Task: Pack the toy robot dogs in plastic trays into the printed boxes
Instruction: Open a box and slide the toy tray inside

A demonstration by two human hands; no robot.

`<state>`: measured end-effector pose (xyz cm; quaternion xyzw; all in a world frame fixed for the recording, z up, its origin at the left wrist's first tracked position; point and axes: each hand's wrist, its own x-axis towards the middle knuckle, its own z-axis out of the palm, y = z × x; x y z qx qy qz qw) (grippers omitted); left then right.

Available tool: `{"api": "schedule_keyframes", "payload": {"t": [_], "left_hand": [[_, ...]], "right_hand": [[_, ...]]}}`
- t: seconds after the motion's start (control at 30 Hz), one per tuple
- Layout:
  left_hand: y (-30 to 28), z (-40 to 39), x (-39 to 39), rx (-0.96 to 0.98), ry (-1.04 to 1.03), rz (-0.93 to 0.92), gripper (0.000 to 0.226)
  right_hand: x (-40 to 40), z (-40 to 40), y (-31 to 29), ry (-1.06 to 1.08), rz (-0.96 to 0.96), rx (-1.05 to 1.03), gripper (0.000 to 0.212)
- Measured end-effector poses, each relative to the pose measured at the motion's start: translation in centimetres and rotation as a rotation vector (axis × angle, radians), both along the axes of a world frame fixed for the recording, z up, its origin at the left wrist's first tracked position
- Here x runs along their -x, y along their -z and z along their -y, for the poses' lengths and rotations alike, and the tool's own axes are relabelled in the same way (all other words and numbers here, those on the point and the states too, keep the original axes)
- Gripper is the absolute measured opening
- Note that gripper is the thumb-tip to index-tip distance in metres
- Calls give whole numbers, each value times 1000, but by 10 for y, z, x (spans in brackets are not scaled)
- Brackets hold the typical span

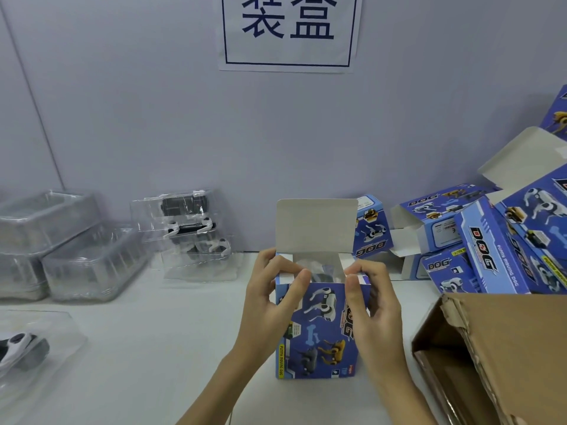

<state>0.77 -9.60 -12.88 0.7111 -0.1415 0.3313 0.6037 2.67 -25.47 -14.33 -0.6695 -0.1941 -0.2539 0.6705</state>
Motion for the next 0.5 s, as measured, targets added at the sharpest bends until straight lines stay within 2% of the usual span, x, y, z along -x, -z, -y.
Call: {"api": "schedule_keyframes", "payload": {"t": [0.27, 0.37, 0.43, 0.5], "left_hand": [[-1, 4, 0, 23, 33, 43, 15], [-5, 3, 1, 83, 60, 64, 44], [-6, 0, 2, 71, 66, 91, 50], [-6, -4, 2, 69, 80, 77, 51]], "right_hand": [[-6, 0, -6, 2, 28, -54, 41], [-5, -2, -5, 6, 33, -75, 24], [-3, -3, -6, -8, 50, -83, 15], [-1, -3, -7, -25, 47, -102, 20]]}}
